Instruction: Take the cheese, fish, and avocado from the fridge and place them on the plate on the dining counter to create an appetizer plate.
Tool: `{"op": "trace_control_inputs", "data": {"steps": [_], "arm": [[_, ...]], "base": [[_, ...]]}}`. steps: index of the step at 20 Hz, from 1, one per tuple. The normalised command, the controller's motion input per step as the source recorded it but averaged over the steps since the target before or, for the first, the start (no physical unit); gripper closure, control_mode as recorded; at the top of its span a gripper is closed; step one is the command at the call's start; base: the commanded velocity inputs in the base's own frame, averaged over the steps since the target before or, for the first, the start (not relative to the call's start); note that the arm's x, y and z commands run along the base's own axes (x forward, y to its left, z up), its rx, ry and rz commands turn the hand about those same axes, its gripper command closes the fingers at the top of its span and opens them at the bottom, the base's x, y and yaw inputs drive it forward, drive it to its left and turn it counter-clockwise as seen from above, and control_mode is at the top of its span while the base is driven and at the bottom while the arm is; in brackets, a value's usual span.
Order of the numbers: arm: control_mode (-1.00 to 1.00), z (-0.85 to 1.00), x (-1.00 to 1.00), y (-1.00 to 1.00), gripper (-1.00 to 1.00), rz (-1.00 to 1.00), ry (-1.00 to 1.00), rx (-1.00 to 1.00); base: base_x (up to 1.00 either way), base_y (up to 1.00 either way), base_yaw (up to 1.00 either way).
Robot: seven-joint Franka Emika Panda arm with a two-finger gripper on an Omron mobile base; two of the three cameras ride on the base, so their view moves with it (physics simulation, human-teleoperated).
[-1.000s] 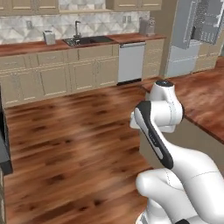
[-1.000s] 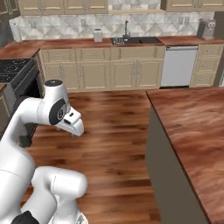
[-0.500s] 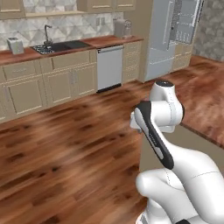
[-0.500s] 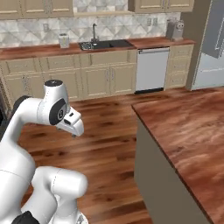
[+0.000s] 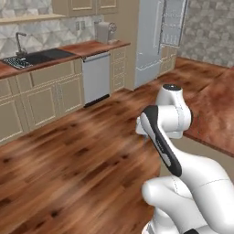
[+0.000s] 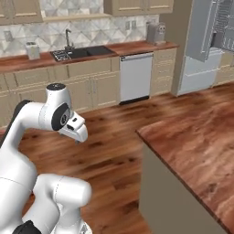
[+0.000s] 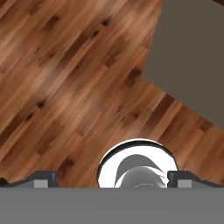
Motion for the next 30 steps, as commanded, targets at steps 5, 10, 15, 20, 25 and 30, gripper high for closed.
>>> {"op": "trace_control_inputs", "data": {"steps": [5,10,15,20,25,30], "arm": [[1.00,0.00,0.00,0.00,-1.00,0.00,0.00,0.00],[1.00,0.00,0.00,0.00,-1.00,0.00,0.00,0.00],[1.00,0.00,0.00,0.00,-1.00,0.00,0.00,0.00],[1.00,0.00,0.00,0.00,-1.00,0.00,0.00,0.00],[1.00,0.00,0.00,0.00,-1.00,0.00,0.00,0.00],[1.00,0.00,0.00,0.00,-1.00,0.00,0.00,0.00]], "base": [[1.00,0.86,-0.35],[1.00,0.90,-0.36],[1.00,0.83,-0.37],[1.00,0.66,-0.39],[1.00,0.48,-0.40],[1.00,0.37,-0.37]]}}
